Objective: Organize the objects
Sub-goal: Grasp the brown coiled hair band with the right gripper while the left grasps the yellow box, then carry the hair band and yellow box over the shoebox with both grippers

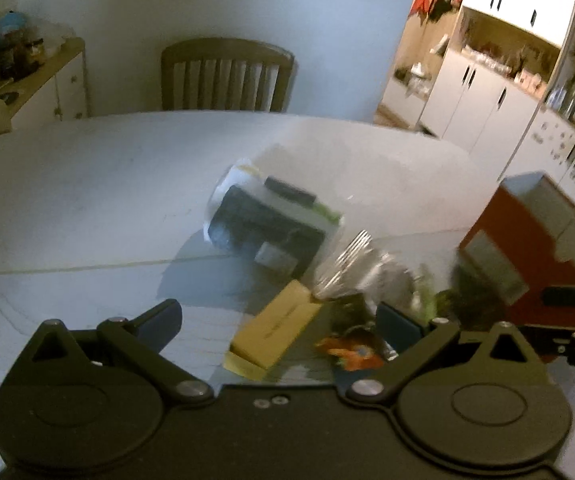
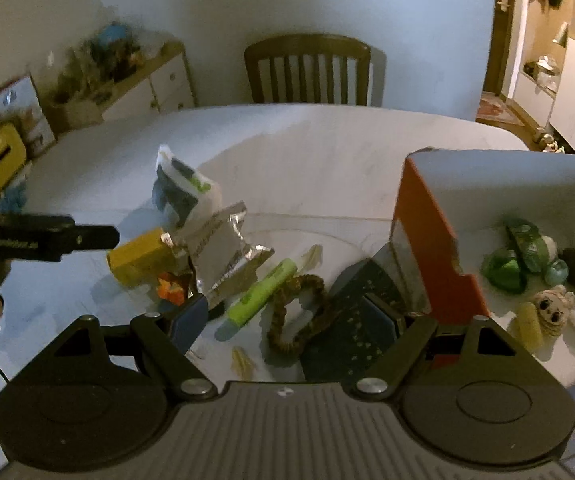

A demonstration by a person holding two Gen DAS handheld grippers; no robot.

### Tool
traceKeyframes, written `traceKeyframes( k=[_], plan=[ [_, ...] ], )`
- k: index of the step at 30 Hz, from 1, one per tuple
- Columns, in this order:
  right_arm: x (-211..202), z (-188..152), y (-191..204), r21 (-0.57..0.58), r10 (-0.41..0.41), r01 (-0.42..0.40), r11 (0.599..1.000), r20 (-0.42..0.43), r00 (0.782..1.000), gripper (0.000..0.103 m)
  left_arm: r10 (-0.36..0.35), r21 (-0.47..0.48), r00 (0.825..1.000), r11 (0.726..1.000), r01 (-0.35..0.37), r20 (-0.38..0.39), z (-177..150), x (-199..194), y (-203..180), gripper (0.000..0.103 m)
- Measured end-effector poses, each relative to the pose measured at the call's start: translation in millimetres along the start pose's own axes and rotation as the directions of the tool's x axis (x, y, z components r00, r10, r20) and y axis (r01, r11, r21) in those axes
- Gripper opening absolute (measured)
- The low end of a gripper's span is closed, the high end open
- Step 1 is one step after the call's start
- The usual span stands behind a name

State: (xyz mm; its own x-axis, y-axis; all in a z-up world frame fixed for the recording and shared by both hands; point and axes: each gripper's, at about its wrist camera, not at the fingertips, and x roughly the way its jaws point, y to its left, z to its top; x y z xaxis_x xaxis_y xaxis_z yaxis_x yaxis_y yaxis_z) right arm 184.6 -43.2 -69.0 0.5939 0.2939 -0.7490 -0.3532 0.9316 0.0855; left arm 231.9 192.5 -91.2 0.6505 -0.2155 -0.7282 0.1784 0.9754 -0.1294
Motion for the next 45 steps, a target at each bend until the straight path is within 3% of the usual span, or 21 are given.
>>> traceKeyframes(
  k=[12,18,22,24,28,33,35,45],
  plan=[
    [55.1,-9.2,-0.9,-0.042,-0.039,0.036,0.998,-0.089,0.995,0.083,0.019,0.027,0.999,0.999,-0.018,-0.030,-8.8,29.7,8.3,0.094],
    [74.6,-11.2,-6.0,-0.010,-0.035,0.034,0.999,-0.132,0.991,0.083,0.011,0.032,0.999,0.999,-0.010,-0.047,-8.6,38.9,8.8,0.076],
    [83.0,-10.6,-6.2,0.003,-0.034,0.035,0.999,-0.149,0.988,0.083,-0.002,0.047,0.999,0.999,0.004,-0.051,-8.9,42.0,6.2,0.070],
    [85.6,-9.8,-6.8,0.012,-0.033,0.035,0.999,-0.151,0.988,0.083,-0.024,0.048,0.998,0.998,0.027,-0.056,-9.2,43.1,5.6,0.060],
    [90.4,-8.8,-5.2,0.007,-0.027,0.029,1.000,-0.158,0.987,0.082,-0.048,0.036,0.997,0.998,0.050,-0.067,-10.5,44.2,5.7,0.053],
    [96.4,-9.4,-4.5,0.010,-0.037,0.039,0.999,-0.162,0.986,0.073,-0.048,0.019,0.996,0.999,0.050,-0.069,-10.9,42.4,7.4,0.049],
    [97.0,-8.6,-3.9,0.012,-0.046,0.049,0.999,-0.158,0.986,0.066,-0.060,0.009,0.995,0.998,0.061,-0.074,-11.1,41.8,7.6,0.034],
    [95.1,-7.0,-7.8,0.017,-0.104,0.107,0.994,-0.149,0.983,0.016,-0.035,-0.020,0.995,0.999,0.034,-0.089,-14.1,34.2,4.1,0.029]
  ],
)
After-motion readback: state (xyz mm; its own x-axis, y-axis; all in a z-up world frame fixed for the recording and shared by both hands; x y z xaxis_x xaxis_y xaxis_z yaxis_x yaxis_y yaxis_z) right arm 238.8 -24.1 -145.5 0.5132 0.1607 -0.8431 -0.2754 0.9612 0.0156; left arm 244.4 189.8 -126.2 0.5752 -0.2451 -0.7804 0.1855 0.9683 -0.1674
